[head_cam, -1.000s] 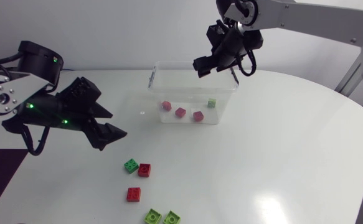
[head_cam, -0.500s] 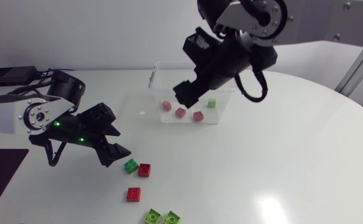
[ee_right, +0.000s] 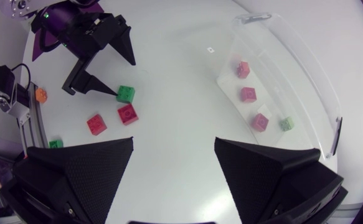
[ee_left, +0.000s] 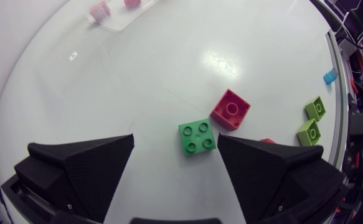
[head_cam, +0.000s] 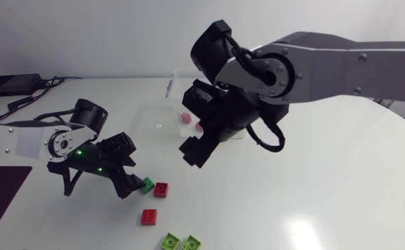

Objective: Place the duplo bricks in the container

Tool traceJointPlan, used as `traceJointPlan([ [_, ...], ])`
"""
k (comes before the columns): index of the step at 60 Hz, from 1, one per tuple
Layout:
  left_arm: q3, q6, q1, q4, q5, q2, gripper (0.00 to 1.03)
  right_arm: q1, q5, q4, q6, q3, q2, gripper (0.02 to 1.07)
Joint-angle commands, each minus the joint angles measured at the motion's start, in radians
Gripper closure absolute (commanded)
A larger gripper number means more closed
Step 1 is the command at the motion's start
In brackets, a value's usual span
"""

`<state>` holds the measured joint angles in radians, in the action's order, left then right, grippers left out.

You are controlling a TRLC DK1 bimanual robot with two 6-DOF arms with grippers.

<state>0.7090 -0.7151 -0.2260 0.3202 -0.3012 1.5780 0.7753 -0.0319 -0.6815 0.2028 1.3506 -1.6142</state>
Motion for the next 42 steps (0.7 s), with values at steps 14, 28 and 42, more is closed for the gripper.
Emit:
traceJointPlan([
  [14, -0.049, 0.008, -0.044, -0.064, 0.017, 0.066, 0.10, 0.055, -0.056, 0.016, 0.020, -0.064, -0.029, 0.12],
  [28, -0.043, 0.009, -0.047, -0.105, 0.019, 0.126, 0.21, 0.079, -0.109, 0.023, 0.046, -0.096, -0.070, 0.12],
  [42, -0.048, 0.023, -0.036, -0.170, 0.024, 0.168, 0.71, 0.101, -0.152, 0.034, 0.104, -0.090, -0.128, 0.12],
])
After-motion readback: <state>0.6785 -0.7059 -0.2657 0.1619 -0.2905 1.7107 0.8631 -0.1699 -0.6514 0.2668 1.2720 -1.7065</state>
